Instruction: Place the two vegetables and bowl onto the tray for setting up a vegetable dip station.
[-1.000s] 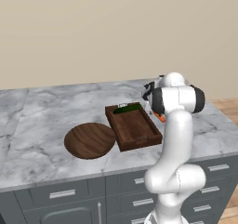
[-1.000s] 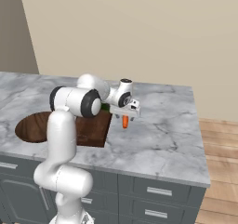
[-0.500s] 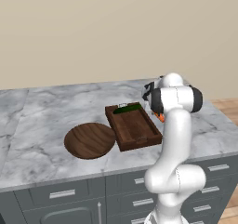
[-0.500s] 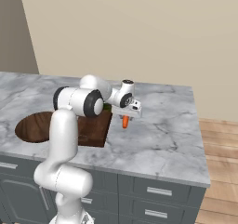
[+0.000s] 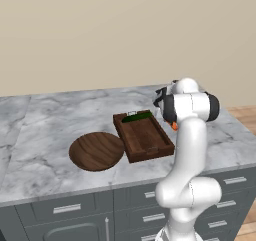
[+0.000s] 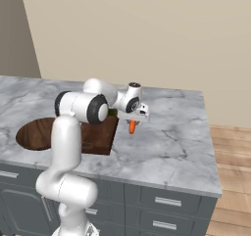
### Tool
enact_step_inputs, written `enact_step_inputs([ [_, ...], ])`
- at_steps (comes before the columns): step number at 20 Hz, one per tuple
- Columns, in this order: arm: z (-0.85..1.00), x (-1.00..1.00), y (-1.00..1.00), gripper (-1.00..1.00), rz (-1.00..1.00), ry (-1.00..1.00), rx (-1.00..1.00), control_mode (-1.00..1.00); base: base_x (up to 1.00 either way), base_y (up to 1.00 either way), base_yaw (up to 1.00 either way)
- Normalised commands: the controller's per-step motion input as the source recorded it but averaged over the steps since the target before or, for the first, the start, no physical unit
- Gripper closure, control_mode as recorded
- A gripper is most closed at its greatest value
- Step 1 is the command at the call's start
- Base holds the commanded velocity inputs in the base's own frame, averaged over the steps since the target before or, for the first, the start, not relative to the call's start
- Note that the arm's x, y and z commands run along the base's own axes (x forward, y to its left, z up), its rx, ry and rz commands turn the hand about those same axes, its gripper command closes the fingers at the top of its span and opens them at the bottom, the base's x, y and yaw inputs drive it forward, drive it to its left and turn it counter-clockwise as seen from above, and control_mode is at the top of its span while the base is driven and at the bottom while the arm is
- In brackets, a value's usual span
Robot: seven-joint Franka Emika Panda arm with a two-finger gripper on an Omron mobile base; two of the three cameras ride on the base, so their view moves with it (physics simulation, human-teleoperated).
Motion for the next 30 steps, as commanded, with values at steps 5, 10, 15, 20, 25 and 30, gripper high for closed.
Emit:
enact_step_inputs([
  [5, 0.4, -0.39, 0.11, 1.0, 0.21, -0.2, -0.05, -1.0, 0.0, 0.0, 0.0],
  [10, 0.21, -0.26, 0.35, 1.0, 0.33, -0.13, -0.04, -1.0, 0.0, 0.0, 0.0],
  [15, 0.08, 0.01, 0.59, 1.0, 0.38, -0.01, -0.03, -1.0, 0.0, 0.0, 0.0],
  [20, 0.39, 0.04, 0.58, 1.0, 0.32, 0.01, -0.08, -1.0, 0.0, 0.0, 0.0],
  [25, 0.39, 0.04, 0.51, 1.0, 0.11, 0.04, -0.15, -1.0, 0.0, 0.0, 0.0],
  [30, 0.08, 0.03, 0.55, 1.0, 0.09, 0.0, -0.19, -1.0, 0.0, 0.0, 0.0],
])
